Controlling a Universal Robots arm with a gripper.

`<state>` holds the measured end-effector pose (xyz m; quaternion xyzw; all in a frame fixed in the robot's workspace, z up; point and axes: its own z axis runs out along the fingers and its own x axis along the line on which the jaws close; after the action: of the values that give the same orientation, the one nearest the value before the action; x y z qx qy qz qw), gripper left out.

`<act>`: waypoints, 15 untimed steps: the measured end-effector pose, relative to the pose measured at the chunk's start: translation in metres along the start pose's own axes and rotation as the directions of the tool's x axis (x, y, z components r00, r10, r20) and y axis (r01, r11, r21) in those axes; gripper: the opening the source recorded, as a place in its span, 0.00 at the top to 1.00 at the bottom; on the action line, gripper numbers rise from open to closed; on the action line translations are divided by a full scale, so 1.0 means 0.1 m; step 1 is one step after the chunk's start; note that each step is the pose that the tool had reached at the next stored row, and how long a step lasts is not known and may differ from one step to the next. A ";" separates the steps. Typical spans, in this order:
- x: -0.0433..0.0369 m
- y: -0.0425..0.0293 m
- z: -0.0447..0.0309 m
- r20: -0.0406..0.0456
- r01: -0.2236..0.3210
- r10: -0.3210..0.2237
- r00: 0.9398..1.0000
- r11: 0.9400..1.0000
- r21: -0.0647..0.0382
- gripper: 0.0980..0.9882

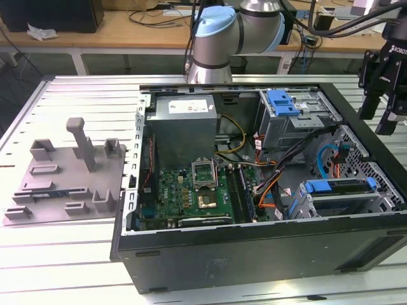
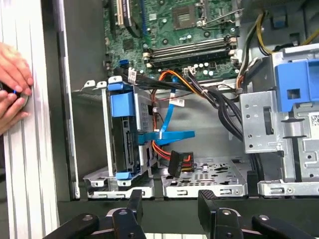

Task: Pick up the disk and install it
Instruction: 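Insert the first disk wire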

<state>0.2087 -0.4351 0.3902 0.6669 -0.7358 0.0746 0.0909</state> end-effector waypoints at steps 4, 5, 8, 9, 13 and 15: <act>-0.008 -0.001 0.035 -0.020 -0.081 0.080 0.997 0.997 -0.007 0.48; -0.009 -0.001 0.038 -0.029 -0.086 0.086 0.996 0.996 -0.007 0.48; -0.011 -0.001 0.046 -0.059 -0.103 0.102 0.993 0.995 -0.004 0.48; -0.012 -0.001 0.049 -0.066 -0.108 0.107 0.992 0.994 -0.003 0.48; -0.028 -0.001 0.087 -0.094 -0.133 0.132 0.987 0.991 -0.003 0.48; -0.071 0.002 0.118 -0.104 -0.138 0.137 0.985 0.990 -0.002 0.48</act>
<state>0.2088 -0.4309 0.3771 0.6094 -0.7746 0.1119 0.1266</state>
